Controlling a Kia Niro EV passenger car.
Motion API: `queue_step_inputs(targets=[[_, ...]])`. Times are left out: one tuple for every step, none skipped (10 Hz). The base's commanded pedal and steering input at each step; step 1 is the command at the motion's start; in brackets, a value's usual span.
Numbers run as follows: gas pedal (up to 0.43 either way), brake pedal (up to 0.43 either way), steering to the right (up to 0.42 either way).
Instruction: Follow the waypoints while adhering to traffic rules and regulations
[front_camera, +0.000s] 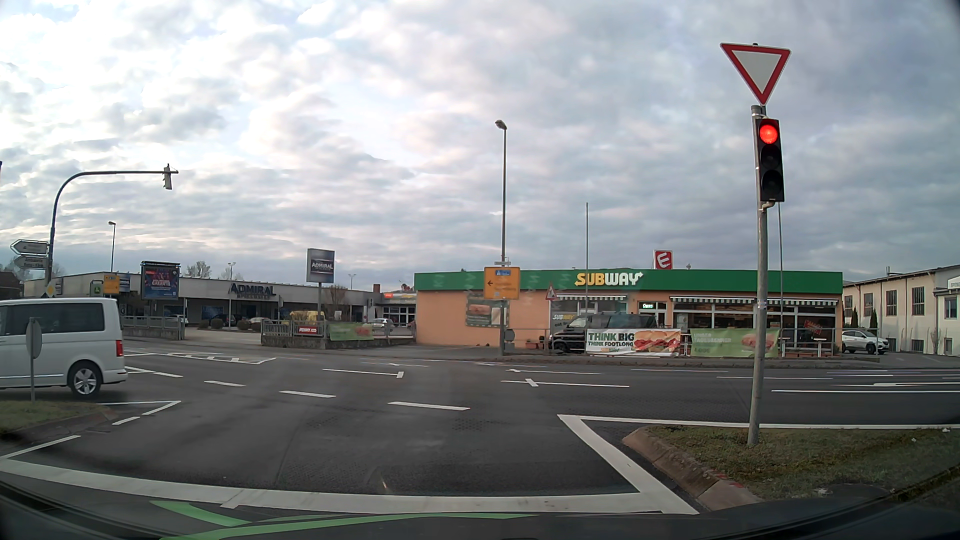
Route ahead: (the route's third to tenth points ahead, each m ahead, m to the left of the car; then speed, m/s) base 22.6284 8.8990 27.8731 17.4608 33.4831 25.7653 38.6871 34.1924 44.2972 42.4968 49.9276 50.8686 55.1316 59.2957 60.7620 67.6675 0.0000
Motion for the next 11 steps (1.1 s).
queue_step_inputs(targets=[[0.000,0.329,0.048],[0.000,0.329,0.048],[0.000,0.329,0.047],[0.000,0.329,0.047],[0.000,0.329,0.047],[0.000,0.329,0.046],[0.000,0.329,0.047],[0.000,0.329,0.047],[0.000,0.329,0.047],[0.000,0.329,0.046],[0.000,0.329,0.046]])
